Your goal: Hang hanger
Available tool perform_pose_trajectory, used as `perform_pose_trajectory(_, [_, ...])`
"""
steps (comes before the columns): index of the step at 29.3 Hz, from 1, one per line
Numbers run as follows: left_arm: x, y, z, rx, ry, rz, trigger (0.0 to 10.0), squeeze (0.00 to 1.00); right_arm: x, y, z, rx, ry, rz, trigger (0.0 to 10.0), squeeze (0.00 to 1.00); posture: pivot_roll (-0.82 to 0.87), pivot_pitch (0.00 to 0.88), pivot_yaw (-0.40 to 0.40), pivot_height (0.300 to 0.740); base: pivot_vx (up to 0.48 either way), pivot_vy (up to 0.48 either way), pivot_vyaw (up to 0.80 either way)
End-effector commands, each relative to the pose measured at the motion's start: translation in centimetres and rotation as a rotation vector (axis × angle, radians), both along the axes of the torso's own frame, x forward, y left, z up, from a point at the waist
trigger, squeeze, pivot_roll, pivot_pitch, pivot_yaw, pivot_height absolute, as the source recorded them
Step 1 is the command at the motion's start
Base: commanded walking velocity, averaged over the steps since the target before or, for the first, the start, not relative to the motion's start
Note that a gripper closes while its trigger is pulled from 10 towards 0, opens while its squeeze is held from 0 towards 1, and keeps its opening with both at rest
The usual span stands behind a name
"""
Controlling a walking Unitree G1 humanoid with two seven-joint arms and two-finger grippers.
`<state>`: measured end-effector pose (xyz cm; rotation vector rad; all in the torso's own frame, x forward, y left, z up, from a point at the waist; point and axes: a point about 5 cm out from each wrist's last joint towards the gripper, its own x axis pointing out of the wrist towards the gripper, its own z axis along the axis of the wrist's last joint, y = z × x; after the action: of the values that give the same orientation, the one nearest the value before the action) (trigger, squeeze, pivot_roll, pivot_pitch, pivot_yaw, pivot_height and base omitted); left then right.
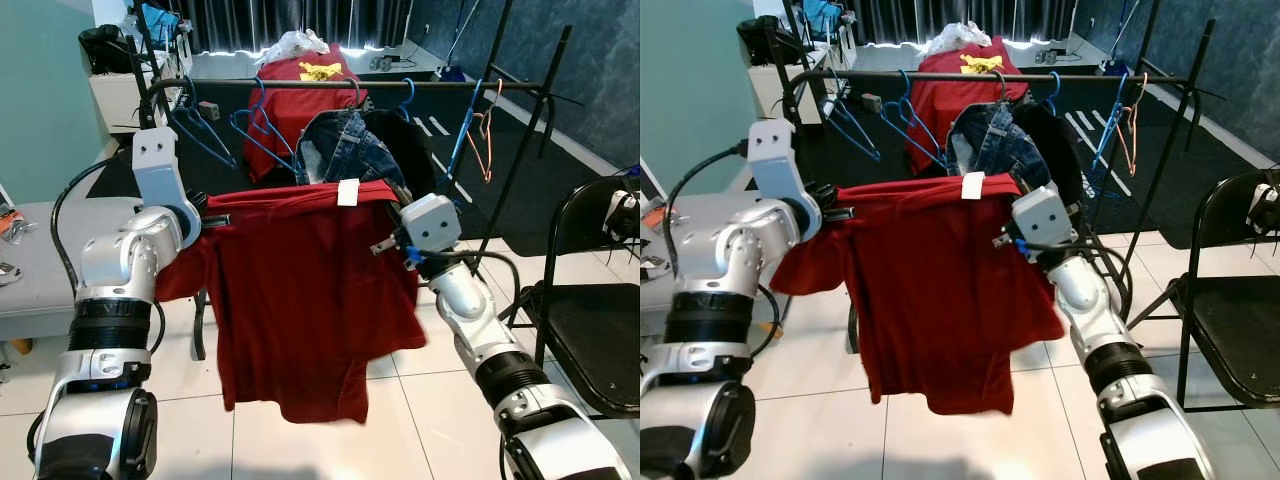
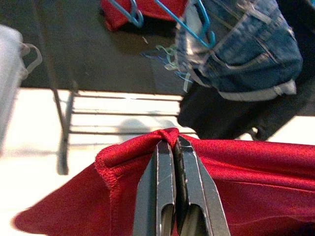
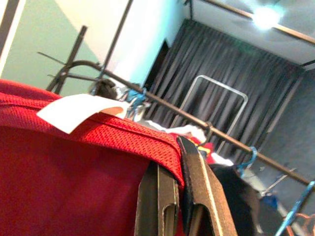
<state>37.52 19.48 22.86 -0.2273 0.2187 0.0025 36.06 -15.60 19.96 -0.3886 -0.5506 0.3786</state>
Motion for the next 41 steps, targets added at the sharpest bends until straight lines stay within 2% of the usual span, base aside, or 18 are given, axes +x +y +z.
perform_pose_trajectory(1, [-0.2,1.0,-0.4,-0.002,0.016,0.016,10.0,0.0,-0.1,-1.3,0.5,0.057,0.011,-0.007,0.0,0.0,0.05,0.03,0.015,0.74,0.0,0.0,0.0])
perform_pose_trajectory(7, [-0.5,-0.2,-0.9,0.033,-0.02,-0.123,10.0,0.0,0.0,-0.3,0.1,0.035,0.128,0.111,0.0,0.0,0.04,0.033,0.016,0.74,0.0,0.0,0.0])
perform_pose_trajectory(9, [-1.0,-1.1,-1.8,0.032,-0.007,-0.192,10.0,0.33,0.0,0.9,-0.6,-0.034,0.23,0.207,0.0,0.0,0.03,0.035,0.012,0.74,0.0,0.0,0.0])
perform_pose_trajectory(10, [-1.2,-1.4,-2.1,0.023,0.0,-0.207,10.0,0.33,0.0,1.3,-0.7,-0.054,0.265,0.242,0.0,0.0,0.03,0.035,0.012,0.74,0.0,0.0,0.0])
perform_pose_trajectory(11, [-1.5,-1.7,-2.7,0.025,0.013,-0.22,10.0,0.85,0.0,1.7,-0.8,-0.073,0.296,0.284,0.0,0.0,0.03,0.036,0.007,0.74,0.0,0.0,0.0])
perform_pose_trajectory(12, [-1.5,-1.7,-2.7,0.025,0.013,-0.22,10.0,0.85,0.0,1.7,-0.8,-0.073,0.296,0.284,0.0,0.0,0.03,0.036,0.007,0.74,0.0,0.0,0.0])
perform_pose_trajectory(13, [-1.7,-1.8,-3.1,0.027,0.022,-0.225,10.0,0.97,0.0,2.0,-0.7,-0.08,0.312,0.309,0.0,0.0,0.03,0.036,0.007,0.74,0.0,0.0,0.0])
perform_pose_trajectory(16, [-1.9,-2.0,-3.5,0.041,0.026,-0.228,10.0,0.96,0.1,2.1,-0.6,-0.088,0.323,0.326,0.0,0.0,0.02,0.035,0.004,0.74,0.0,0.0,0.0])
perform_pose_trajectory(17, [-2.2,-2.1,-3.9,0.075,0.017,-0.24,10.0,0.59,0.3,2.3,-0.6,-0.107,0.342,0.347,0.0,0.0,0.01,0.037,0.003,0.74,0.0,0.0,0.0])
perform_pose_trajectory(18, [-2.7,-2.4,-4.3,0.059,-0.007,-0.27,10.0,0.0,0.6,2.4,-0.6,-0.146,0.374,0.364,0.0,0.0,-0.01,0.04,-0.009,0.74,0.0,0.0,0.0])
perform_pose_trajectory(23, [-3.4,-2.7,-4.7,0.03,-0.057,-0.317,10.0,0.0,1.0,2.6,-0.6,-0.19,0.423,0.38,0.0,0.0,-0.01,0.04,-0.009,0.74,0.0,0.0,0.0])
perform_pose_trajectory(27, [-4.2,-2.8,-5.0,0.055,-0.091,-0.361,10.0,0.0,1.1,2.7,-0.4,-0.205,0.452,0.393,0.0,0.0,-0.02,0.044,-0.033,0.74,0.0,0.0,0.0])
perform_pose_trajectory(30, [-7.8,-4.3,-7.3,0.243,-0.096,-0.642,10.0,0.0,0.9,3.5,0.3,-0.293,0.542,0.522,0.0,0.0,-0.03,0.051,-0.06,0.74,0.0,0.0,0.0])
perform_pose_trajectory(31, [-7.8,-4.3,-7.3,0.243,-0.096,-0.642,10.0,0.0,0.9,3.5,0.3,-0.293,0.542,0.522,0.0,0.0,-0.03,0.051,-0.06,0.74,0.0,0.0,0.0])
perform_pose_trajectory(32, [-8.6,-4.8,-8.0,0.275,-0.081,-0.698,10.0,0.0,0.6,3.7,0.5,-0.333,0.56,0.574,0.0,0.0,-0.03,0.051,-0.062,0.74,0.0,0.0,0.0])
perform_pose_trajectory(33, [-8.6,-4.8,-8.0,0.275,-0.081,-0.698,10.0,0.0,0.6,3.7,0.5,-0.333,0.56,0.574,0.0,0.0,-0.03,0.051,-0.062,0.74,0.0,0.0,0.0])
perform_pose_trajectory(36, [-9.7,-5.4,-9.1,0.299,-0.085,-0.734,10.0,0.0,0.0,3.8,1.2,-0.467,0.587,0.731,0.0,0.0,-0.03,0.054,-0.075,0.74,0.0,0.0,0.0])
perform_pose_trajectory(41, [-10.0,-5.4,-9.4,0.315,-0.097,-0.725,10.0,0.0,-0.2,3.6,1.6,-0.521,0.593,0.792,0.0,0.0,-0.03,0.056,-0.079,0.74,0.0,0.0,0.0])
